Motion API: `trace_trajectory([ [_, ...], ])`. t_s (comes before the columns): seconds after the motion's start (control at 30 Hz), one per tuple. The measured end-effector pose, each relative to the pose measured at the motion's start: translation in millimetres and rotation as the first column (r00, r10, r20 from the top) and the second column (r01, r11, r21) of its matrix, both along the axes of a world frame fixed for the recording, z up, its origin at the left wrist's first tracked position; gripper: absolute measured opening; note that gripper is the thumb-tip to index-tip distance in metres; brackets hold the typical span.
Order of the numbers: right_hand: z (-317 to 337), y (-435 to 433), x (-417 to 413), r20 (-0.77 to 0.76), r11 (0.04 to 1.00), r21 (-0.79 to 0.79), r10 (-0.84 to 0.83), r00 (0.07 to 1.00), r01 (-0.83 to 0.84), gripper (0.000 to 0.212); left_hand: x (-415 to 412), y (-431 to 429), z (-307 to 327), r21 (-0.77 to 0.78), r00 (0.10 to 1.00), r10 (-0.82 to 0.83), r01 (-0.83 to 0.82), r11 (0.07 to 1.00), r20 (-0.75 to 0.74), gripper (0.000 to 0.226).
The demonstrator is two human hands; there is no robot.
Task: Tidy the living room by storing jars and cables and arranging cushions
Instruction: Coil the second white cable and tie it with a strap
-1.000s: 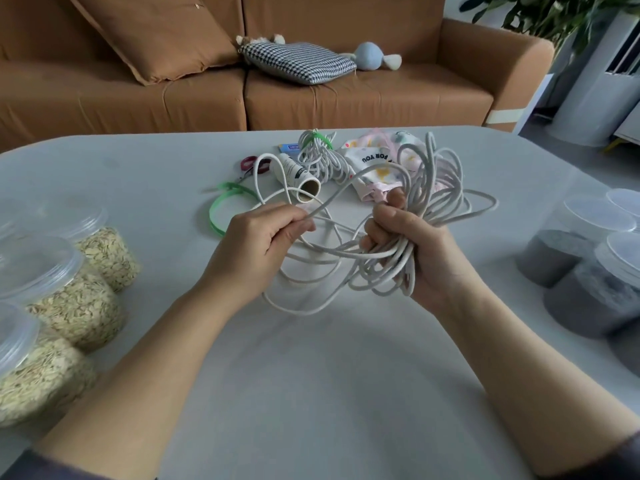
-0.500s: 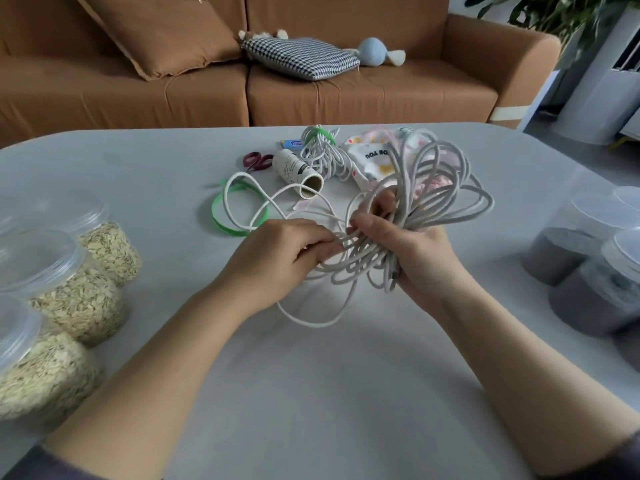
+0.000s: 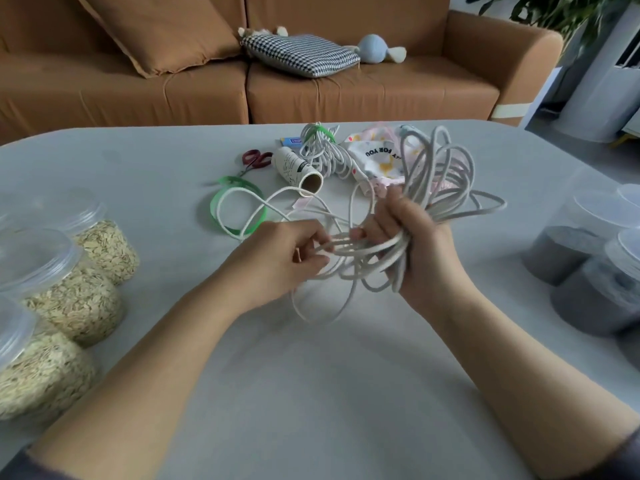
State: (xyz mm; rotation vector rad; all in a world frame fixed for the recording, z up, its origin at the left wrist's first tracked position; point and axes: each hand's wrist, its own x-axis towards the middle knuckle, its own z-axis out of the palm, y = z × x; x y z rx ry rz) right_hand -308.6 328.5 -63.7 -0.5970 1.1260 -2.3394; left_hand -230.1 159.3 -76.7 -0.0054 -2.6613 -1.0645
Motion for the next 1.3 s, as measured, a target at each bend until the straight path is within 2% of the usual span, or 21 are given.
trace_trajectory([
  [0.07,6.2,8.7,-9.3,0.183,0.974,-0.099,0.217,0.959,-0.201,0.031,1.5,-7.8,-3.9,-0.155,0.997,0.076,-0.073,0.985,0.01,0.002],
  [0.1,8.1,13.7,-15.9,0.263,0.933,-0.12,0.36,0.895,-0.34,0.031,2.6,-12.0,-3.9,-0.206,0.994,0.106,-0.109,0.972,-0.03,0.004],
  [0.17,9.0,21.6,-24.3,0.359,0.789,-0.097,0.596,0.718,-0.607,0.029,3.3,-19.4,-3.7,-0.211,0.987,0.104,-0.127,0.969,-0.119,0.005],
  [0.2,7.6,24.2,-25.7,0.374,0.744,-0.024,0.627,0.684,-0.668,0.027,2.9,-21.9,-3.7,-0.167,0.985,0.094,-0.117,0.979,-0.142,0.008],
  [0.3,6.6,26.9,-22.1,0.344,0.694,0.19,0.615,0.709,-0.694,0.021,0.1,-23.3,-4.1,0.119,0.982,0.116,-0.099,0.988,-0.147,0.019],
  [0.37,8.7,28.5,-19.5,0.332,0.7,0.198,0.611,0.719,-0.686,0.016,-2.8,-24.0,-3.6,0.274,0.979,0.15,-0.108,0.956,-0.135,0.02],
  [0.43,11.0,30.2,-19.0,0.317,0.702,0.154,0.632,0.707,-0.695,0.018,-2.7,-25.3,0.3,0.353,0.975,0.156,-0.091,0.931,-0.16,0.019],
  [0.5,11.2,31.1,-18.9,0.294,0.704,0.151,0.639,0.711,-0.694,0.024,-0.6,-23.6,6.7,0.38,0.968,0.117,-0.025,0.924,-0.221,0.018],
  [0.67,5.1,23.5,-10.9,0.272,0.644,0.201,0.687,0.674,-0.738,0.024,-0.3,-19.3,12.6,0.291,0.963,0.005,0.076,0.954,-0.268,0.039],
  [0.8,1.2,17.1,-6.7,0.248,0.64,0.295,0.666,0.704,-0.71,0.028,-1.0,-22.5,10.4,0.383,0.963,0.067,0.04,0.923,-0.261,0.021],
  [0.9,1.0,16.9,-7.4,0.231,0.622,0.261,0.702,0.674,-0.738,0.026,0.6,-30.7,6.7,0.399,0.962,0.125,-0.018,0.917,-0.244,0.012],
  [0.97,0.6,17.4,-8.8,0.226,0.646,0.258,0.682,0.696,-0.718,0.026,1.3,-30.6,5.7,0.313,0.952,0.112,-0.019,0.95,-0.283,0.007],
  [1.07,1.4,18.0,-7.9,0.238,0.701,0.274,0.614,0.753,-0.658,0.03,0.7,-23.8,10.2,0.032,0.91,-0.001,0.016,0.999,-0.414,0.014],
  [1.17,0.5,18.8,-6.6,0.247,0.714,0.259,0.602,0.76,-0.65,0.03,0.3,-18.8,17.1,-0.206,0.874,-0.128,0.033,0.978,-0.468,0.016],
  [1.3,0.3,16.6,-2.3,0.263,0.756,0.132,0.596,0.759,-0.641,0.031,1.6,-19.5,17.8,-0.321,0.865,-0.19,0.036,0.946,-0.464,0.019],
])
